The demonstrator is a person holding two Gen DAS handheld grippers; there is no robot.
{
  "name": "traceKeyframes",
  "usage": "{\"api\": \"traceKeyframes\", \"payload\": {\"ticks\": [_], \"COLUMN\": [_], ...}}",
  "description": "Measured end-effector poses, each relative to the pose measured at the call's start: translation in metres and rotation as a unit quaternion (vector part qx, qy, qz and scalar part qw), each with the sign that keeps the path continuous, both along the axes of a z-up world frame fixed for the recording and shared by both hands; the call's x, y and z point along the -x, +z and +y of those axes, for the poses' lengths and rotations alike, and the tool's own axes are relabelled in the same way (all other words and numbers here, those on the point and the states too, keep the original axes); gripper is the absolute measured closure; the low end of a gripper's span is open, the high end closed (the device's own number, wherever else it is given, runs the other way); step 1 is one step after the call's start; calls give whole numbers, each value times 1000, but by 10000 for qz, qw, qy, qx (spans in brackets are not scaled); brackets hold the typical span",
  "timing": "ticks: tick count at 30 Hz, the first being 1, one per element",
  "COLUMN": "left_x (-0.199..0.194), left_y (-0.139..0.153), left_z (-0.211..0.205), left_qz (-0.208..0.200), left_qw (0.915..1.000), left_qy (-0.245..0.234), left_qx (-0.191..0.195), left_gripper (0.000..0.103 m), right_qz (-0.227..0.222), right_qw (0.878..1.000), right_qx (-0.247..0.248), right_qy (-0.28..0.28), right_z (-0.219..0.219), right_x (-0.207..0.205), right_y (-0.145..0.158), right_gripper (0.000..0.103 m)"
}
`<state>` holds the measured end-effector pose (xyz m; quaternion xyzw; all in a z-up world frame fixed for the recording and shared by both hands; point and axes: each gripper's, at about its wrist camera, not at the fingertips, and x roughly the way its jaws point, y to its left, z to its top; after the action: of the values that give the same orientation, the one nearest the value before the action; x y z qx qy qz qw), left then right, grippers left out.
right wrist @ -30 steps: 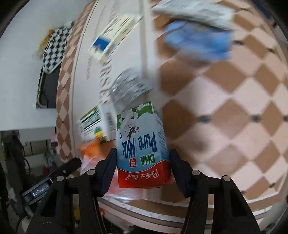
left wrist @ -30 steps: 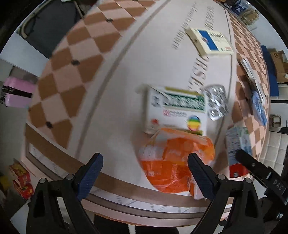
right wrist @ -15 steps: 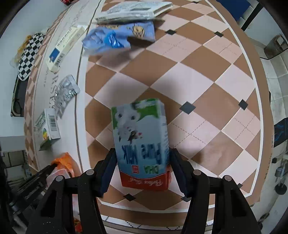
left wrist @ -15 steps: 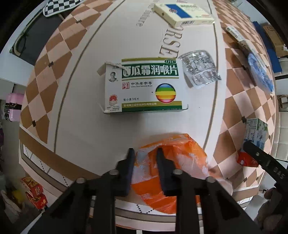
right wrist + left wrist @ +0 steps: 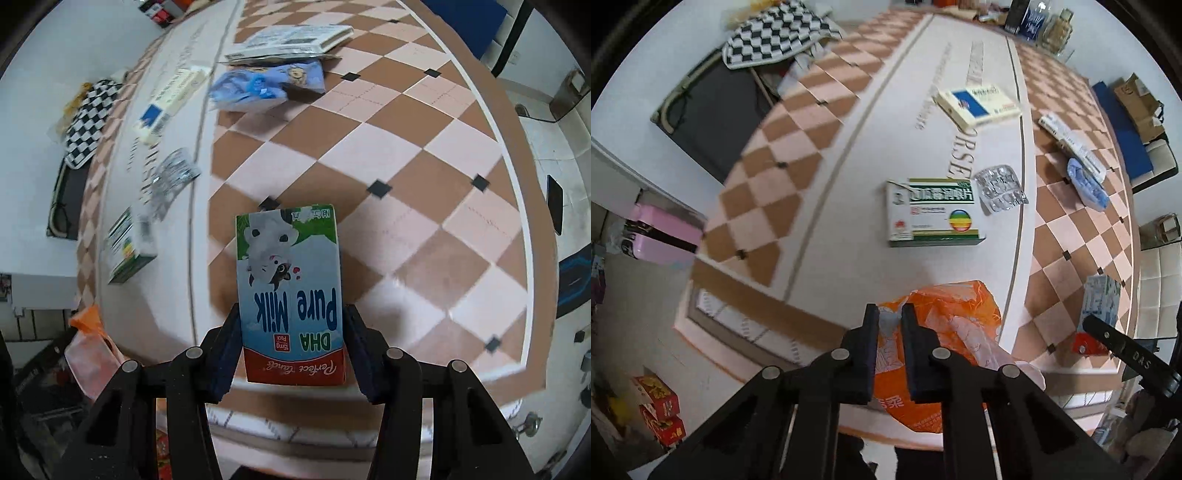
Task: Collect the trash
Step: 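Carry the bag and carton over the bin and release both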
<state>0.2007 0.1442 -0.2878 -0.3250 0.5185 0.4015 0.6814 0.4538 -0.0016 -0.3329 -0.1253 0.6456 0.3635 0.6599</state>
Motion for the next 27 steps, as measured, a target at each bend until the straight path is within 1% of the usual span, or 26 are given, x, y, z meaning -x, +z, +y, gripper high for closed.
{"api": "traceKeyframes", "payload": {"ticks": [3, 4, 8, 10, 11, 13, 15, 17, 18, 20, 21, 22, 24, 25, 26, 27], "left_x": [27, 31, 88, 117, 136, 161, 185, 203, 210, 217, 218, 217, 211, 207, 200, 192], "left_y": [11, 10, 9, 4, -2, -15, -38, -64, -80, -116, -134, -159, -203, -225, -252, -279], "left_z": [-13, -13, -36, -47, -53, -63, -73, -79, -81, -82, -80, -77, -67, -62, -55, -48], "left_qz": [-74, -74, -157, -177, -188, -145, -41, 84, 134, 228, 283, 398, 495, 576, 638, 674], "left_qw": [9997, 9996, 9991, 9990, 9989, 9987, 9985, 9983, 9980, 9972, 9969, 9965, 9958, 9953, 9949, 9943], "left_qy": [-155, -210, -342, -384, -411, -484, -533, -528, -503, -442, -422, -404, -321, -299, -294, -320], "left_qx": [-152, -190, -178, -116, -82, -37, 72, 221, 349, 560, 607, 617, 704, 712, 725, 767], "left_gripper": [94, 94, 94, 94, 94, 94, 94, 94, 94, 94, 94, 94, 94, 94, 94, 94], "right_qz": [-63, -66, -63, -49, -24, 31, 158, 292, 327, 525, 613, 670, 820, 841, 859, 847], "right_qw": [9999, 9998, 9991, 9988, 9986, 9984, 9980, 9978, 9978, 9968, 9960, 9953, 9928, 9921, 9911, 9906], "right_qx": [-144, -195, -408, -468, -478, -473, -419, -280, -196, 68, 178, 271, 488, 565, 664, 725], "right_qy": [25, 10, -82, -153, -225, -319, -445, -526, -546, -601, -628, -642, -723, -740, -769, -791], "right_z": [-24, -35, -76, -97, -109, -126, -143, -157, -161, -168, -169, -169, -169, -166, -162, -159], "right_x": [26, 36, 94, 126, 147, 177, 209, 240, 248, 268, 273, 276, 281, 281, 279, 276], "right_y": [17, 22, 38, 40, 39, 33, 20, -2, -13, -51, -69, -86, -135, -153, -184, -206], "right_gripper": [49, 49, 49, 49, 49, 49, 49, 49, 49, 49, 49, 49, 49, 49, 49, 49]}}
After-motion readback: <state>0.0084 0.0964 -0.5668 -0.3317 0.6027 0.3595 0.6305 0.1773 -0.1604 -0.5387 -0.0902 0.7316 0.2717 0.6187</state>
